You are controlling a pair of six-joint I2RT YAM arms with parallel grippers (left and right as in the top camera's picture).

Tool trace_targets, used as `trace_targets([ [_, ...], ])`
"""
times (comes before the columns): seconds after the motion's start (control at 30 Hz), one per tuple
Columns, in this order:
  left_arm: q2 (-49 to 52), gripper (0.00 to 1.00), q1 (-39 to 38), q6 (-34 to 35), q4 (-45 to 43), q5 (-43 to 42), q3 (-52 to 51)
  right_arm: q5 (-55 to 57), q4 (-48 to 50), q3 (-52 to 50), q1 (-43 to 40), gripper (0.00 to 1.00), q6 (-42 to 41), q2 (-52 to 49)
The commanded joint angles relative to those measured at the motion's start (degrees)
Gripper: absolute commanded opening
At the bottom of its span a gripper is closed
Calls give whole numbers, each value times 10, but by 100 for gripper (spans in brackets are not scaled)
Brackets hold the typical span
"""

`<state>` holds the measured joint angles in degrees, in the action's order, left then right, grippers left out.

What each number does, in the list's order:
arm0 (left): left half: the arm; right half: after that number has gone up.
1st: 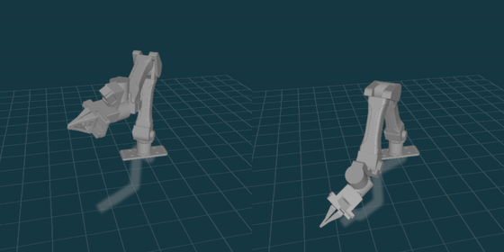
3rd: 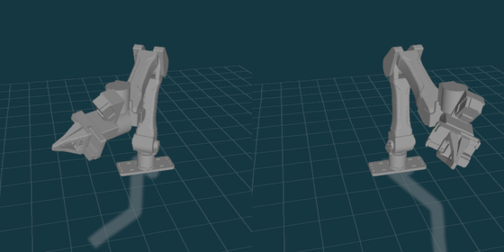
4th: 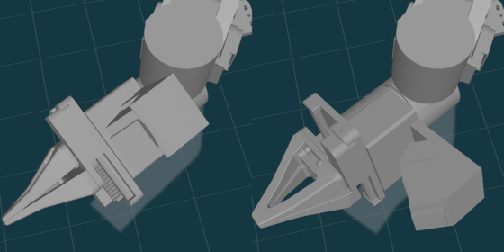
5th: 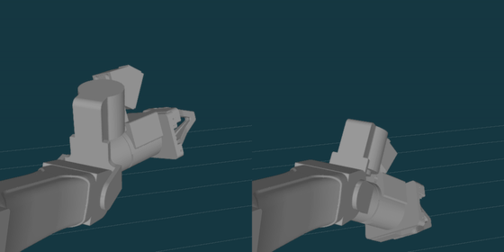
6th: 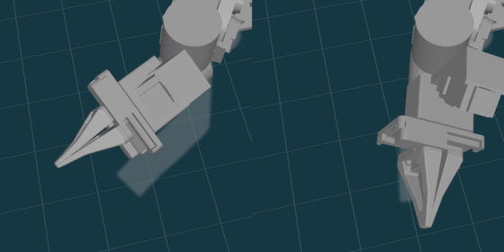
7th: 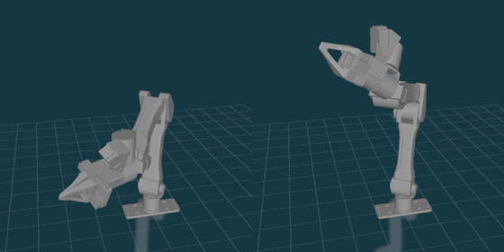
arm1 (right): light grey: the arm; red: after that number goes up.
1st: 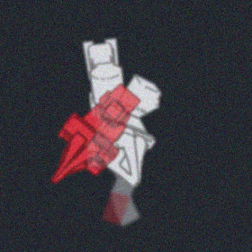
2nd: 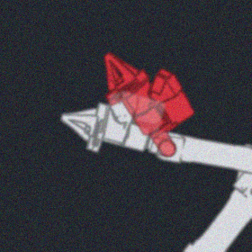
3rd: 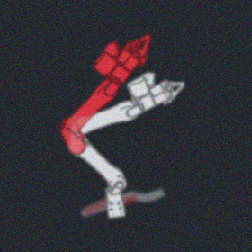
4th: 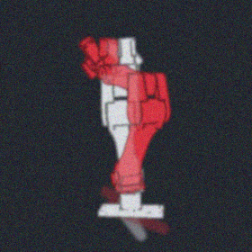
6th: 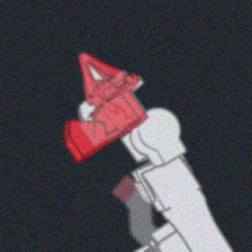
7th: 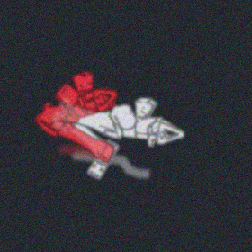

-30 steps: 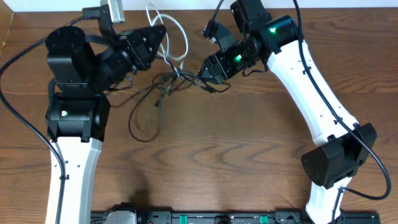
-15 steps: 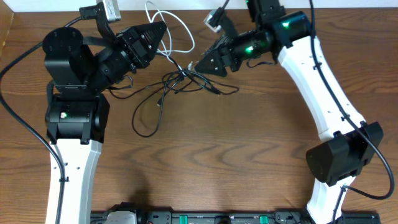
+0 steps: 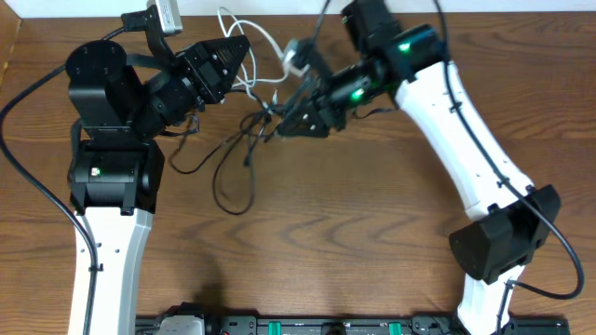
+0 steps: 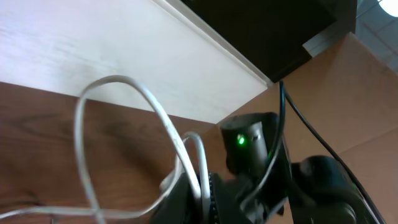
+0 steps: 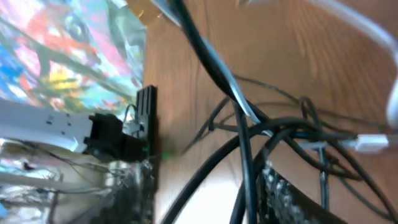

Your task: Untangle cables

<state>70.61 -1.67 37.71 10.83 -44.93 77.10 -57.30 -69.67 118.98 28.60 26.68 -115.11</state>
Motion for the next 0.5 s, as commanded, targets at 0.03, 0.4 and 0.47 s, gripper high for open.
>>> trace_targets([
  [0.03,-2,7,0,3,-7,-9,7,70,-11,1,15,10,25,-3],
  [0.4,-13,7,57,107,-116,-10,8,233,86,-71,14,1,-210,-3],
  [0.47,-19,7,72,126,-146,-10,8,233,121,-114,10,1,-238,-3],
])
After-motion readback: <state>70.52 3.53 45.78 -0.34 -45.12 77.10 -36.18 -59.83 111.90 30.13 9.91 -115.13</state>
